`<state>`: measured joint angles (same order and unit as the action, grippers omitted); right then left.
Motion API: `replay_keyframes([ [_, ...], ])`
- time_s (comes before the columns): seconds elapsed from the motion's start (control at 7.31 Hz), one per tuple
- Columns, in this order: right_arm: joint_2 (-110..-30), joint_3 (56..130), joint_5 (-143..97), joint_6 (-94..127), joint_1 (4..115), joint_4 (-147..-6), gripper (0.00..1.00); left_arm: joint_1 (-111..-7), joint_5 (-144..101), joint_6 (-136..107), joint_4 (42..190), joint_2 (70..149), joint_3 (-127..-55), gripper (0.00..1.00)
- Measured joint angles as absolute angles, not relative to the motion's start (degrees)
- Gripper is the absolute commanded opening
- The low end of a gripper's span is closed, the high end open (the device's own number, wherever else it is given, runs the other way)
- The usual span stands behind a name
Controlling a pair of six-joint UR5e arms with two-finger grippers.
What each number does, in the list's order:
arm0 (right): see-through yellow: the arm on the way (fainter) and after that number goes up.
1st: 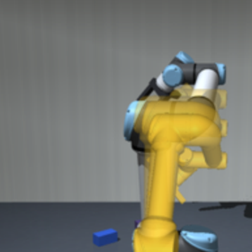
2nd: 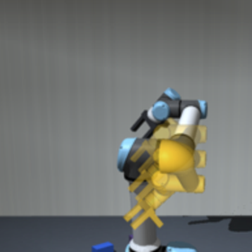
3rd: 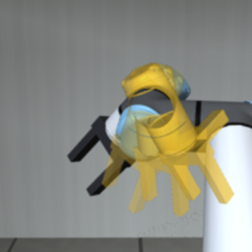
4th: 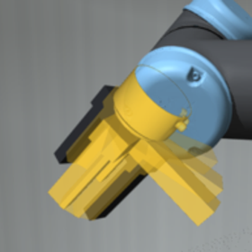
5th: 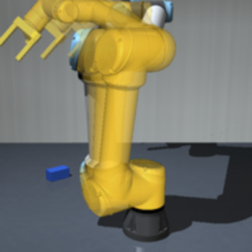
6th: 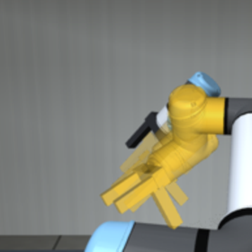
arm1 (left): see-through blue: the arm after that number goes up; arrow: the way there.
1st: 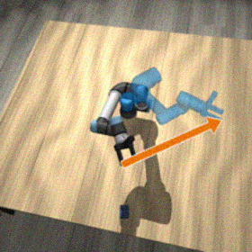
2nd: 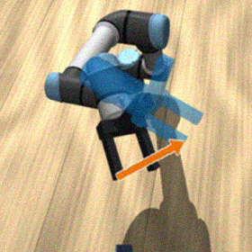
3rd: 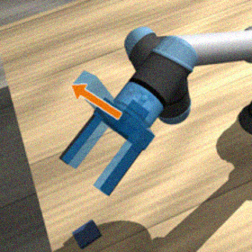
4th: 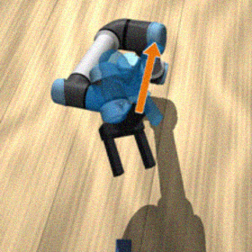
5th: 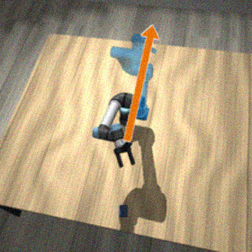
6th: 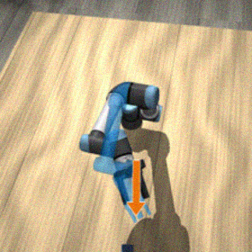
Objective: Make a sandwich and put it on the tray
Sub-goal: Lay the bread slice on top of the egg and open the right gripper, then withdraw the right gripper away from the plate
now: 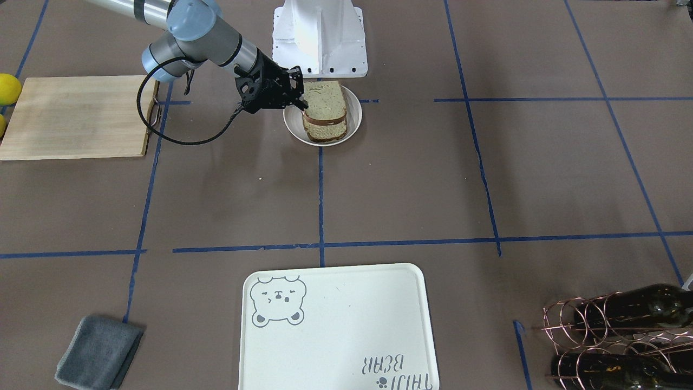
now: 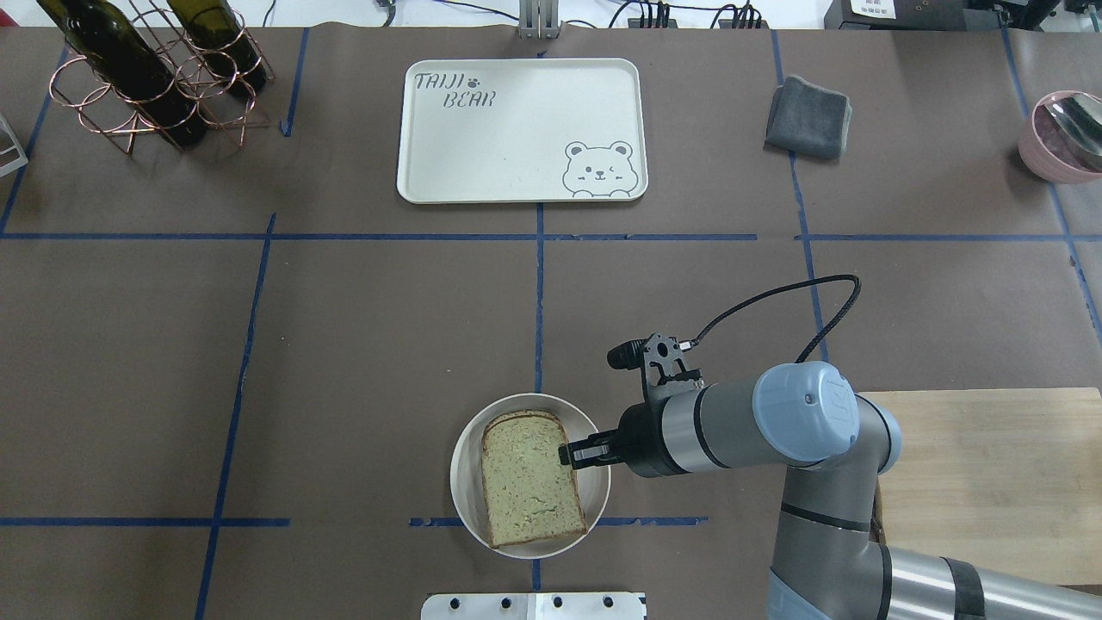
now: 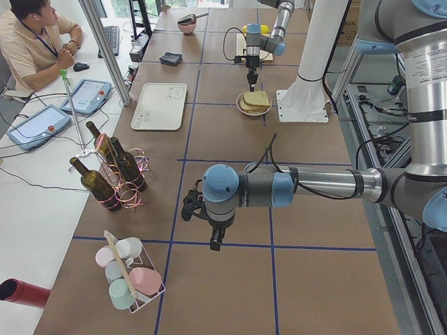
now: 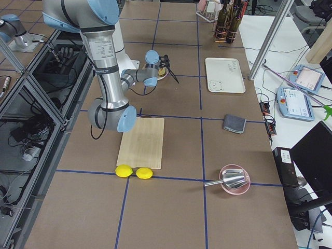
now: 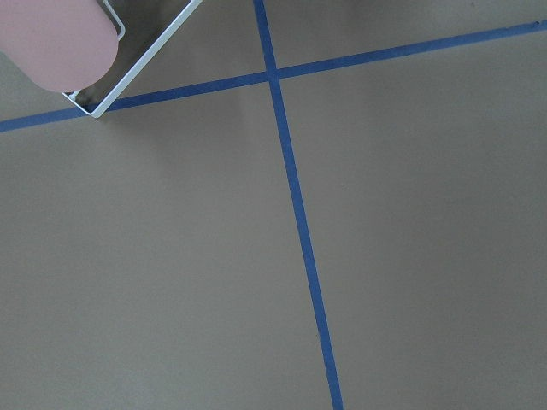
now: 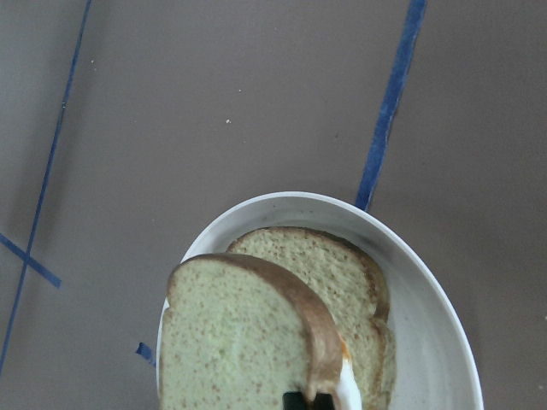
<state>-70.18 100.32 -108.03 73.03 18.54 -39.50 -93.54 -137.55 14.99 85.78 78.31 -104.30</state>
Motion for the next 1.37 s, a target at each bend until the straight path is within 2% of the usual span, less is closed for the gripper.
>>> replay_keyframes([
  [0.27,-70.1,100.3,-107.6,73.0,18.7,-39.4,1.00,-93.5,-137.5,15.0,85.8,78.3,-104.3,1.00],
  [0.82,-70.3,100.7,-110.4,73.0,22.5,-41.4,1.00,-93.6,-137.6,15.0,85.8,78.3,-104.4,1.00],
  [1.37,-70.6,102.1,-123.2,64.4,39.7,-61.0,1.00,-93.6,-137.7,14.8,87.0,79.5,-105.1,1.00],
])
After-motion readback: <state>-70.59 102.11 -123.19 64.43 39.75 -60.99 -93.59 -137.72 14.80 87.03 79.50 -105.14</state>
